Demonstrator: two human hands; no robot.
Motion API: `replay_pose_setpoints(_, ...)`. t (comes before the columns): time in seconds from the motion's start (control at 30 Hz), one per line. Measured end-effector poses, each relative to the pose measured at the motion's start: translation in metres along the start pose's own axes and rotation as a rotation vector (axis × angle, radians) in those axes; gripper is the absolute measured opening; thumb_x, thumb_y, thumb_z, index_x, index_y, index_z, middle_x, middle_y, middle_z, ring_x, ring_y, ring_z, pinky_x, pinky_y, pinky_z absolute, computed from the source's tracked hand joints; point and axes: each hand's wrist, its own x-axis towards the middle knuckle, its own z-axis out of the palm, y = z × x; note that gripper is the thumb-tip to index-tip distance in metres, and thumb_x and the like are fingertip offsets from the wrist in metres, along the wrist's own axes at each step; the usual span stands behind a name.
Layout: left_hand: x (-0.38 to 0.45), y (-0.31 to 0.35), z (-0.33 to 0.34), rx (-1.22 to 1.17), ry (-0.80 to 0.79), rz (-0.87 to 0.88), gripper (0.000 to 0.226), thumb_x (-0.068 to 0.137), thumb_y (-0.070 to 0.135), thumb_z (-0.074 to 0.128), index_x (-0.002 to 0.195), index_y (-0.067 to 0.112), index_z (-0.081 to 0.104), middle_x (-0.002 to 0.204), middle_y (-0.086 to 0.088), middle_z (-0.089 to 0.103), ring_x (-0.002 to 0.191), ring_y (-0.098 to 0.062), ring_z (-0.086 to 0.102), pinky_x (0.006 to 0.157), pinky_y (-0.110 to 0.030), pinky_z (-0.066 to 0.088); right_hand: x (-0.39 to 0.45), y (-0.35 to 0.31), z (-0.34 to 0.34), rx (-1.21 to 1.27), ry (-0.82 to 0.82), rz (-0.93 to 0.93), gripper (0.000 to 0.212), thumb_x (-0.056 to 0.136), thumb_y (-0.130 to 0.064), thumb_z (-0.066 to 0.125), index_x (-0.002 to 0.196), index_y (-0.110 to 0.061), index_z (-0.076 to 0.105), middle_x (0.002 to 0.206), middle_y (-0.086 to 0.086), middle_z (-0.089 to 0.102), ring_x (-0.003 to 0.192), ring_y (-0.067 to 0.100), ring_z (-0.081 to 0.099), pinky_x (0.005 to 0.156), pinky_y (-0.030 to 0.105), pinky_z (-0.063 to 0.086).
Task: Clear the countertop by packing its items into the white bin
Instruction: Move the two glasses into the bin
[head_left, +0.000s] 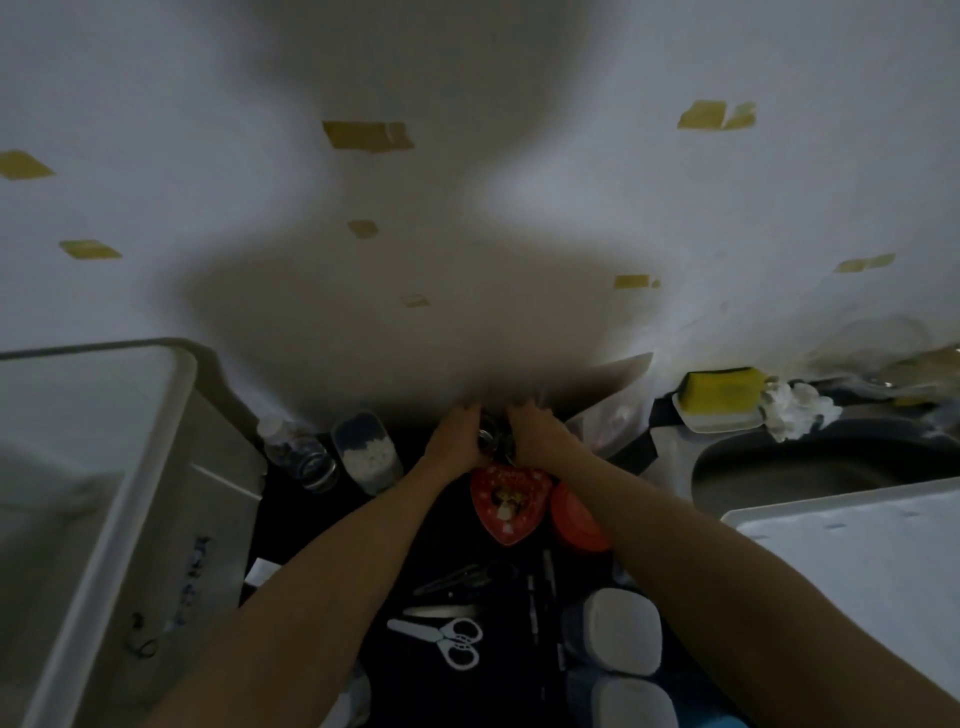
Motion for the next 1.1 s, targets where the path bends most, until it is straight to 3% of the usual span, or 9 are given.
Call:
replay_pose_setpoints(0.17,-0.007,-0.002,-0.034,-0.009,-0.002,0.018,0.070,0.054,0.020,0.087,0.117,0.012,0.057,0.118,-0.011,0.059,0.103,-0.029,0.063,0.081,-0.034,0.055,-0.011,-0.010,-0.034,0.093,0.058,-0.059,0.058,0.067,-0.029,0.080,0.116,-0.007,0.058,0.118,0.015,0.059,0.109,0.034,0.059,0.086,0.037,0.055)
replay_pose_setpoints(0.23,-0.015,-0.003,-0.058,-0.021,0.015,0.052,0.066,0.052,0.026,0.088,0.109,0.015,0.056,0.109,-0.007,0.061,0.095,-0.026,0.064,0.075,-0.033,0.056,-0.021,-0.016,-0.056,0.087,0.079,-0.086,0.068,0.061,-0.035,0.081,0.119,-0.013,0.055,0.116,0.012,0.055,0.102,0.034,0.060,0.084,0.039,0.055)
replay_pose_setpoints(0.37,-0.049,-0.002,-0.125,0.001,0.089,0.107,0.067,0.051,0.033,0.089,0.108,0.016,0.058,0.097,0.001,0.057,0.082,-0.017,0.058,0.065,-0.023,0.040,-0.053,-0.042,-0.105,0.102,0.151,-0.146,0.074,0.058,-0.044,0.083,0.121,-0.024,0.049,0.116,0.008,0.045,0.093,0.033,0.059,0.083,0.042,0.054)
replay_pose_setpoints(0.5,-0.102,-0.001,-0.201,0.074,0.140,0.218,0.062,0.054,0.033,0.090,0.105,0.020,0.056,0.096,-0.003,0.061,0.083,-0.020,0.058,0.068,-0.032,0.047,-0.085,-0.082,-0.148,0.129,0.218,-0.227,0.059,0.068,-0.039,0.080,0.118,-0.024,0.052,0.108,0.003,0.045,0.090,0.028,0.058,0.081,0.040,0.052)
replay_pose_setpoints(0.67,-0.182,-0.020,-0.291,0.052,0.156,0.206,0.058,0.054,0.028,0.091,0.101,0.026,0.056,0.094,0.002,0.059,0.064,-0.015,0.064,0.051,-0.029,0.054,-0.121,-0.161,-0.188,0.178,0.258,-0.346,0.064,0.064,-0.038,0.085,0.119,-0.026,0.053,0.110,0.001,0.050,0.096,0.020,0.056,0.083,0.032,0.049)
replay_pose_setpoints(0.77,-0.234,-0.042,-0.329,0.074,0.195,0.205,0.059,0.052,0.033,0.090,0.100,0.028,0.057,0.093,0.004,0.059,0.062,-0.015,0.066,0.052,-0.035,0.058,-0.134,-0.216,-0.201,0.179,0.239,-0.398,0.065,0.062,-0.043,0.085,0.118,-0.028,0.055,0.107,0.000,0.052,0.093,0.016,0.055,0.076,0.025,0.042)
replay_pose_setpoints(0.87,-0.284,-0.071,-0.355,0.121,0.203,0.176,0.060,0.047,0.043,0.084,0.099,0.033,0.055,0.093,0.009,0.060,0.063,-0.014,0.067,0.057,-0.037,0.059,-0.143,-0.272,-0.203,0.168,0.231,-0.472,0.066,0.058,-0.055,0.080,0.115,-0.036,0.053,0.105,-0.005,0.054,0.090,0.011,0.056,0.076,0.025,0.046)
replay_pose_setpoints(1.0,-0.339,-0.120,-0.366,0.218,0.196,0.084,0.065,0.052,0.043,0.087,0.108,0.034,0.054,0.098,0.014,0.058,0.075,-0.007,0.062,0.066,-0.035,0.058,-0.154,-0.341,-0.189,0.162,0.161,-0.546,0.060,0.067,-0.044,0.083,0.118,-0.037,0.052,0.105,-0.010,0.055,0.079,-0.002,0.049,0.064,0.017,0.038)
replay_pose_setpoints(1.1,-0.369,-0.165,-0.353,0.349,0.212,0.061,0.073,0.051,0.056,0.084,0.112,0.040,0.048,0.101,0.019,0.058,0.085,-0.001,0.057,0.075,-0.025,0.053,-0.159,-0.387,-0.163,0.135,0.146,-0.625,0.068,0.063,-0.039,0.084,0.122,-0.030,0.052,0.109,-0.009,0.053,0.082,0.000,0.049,0.067,0.014,0.037)
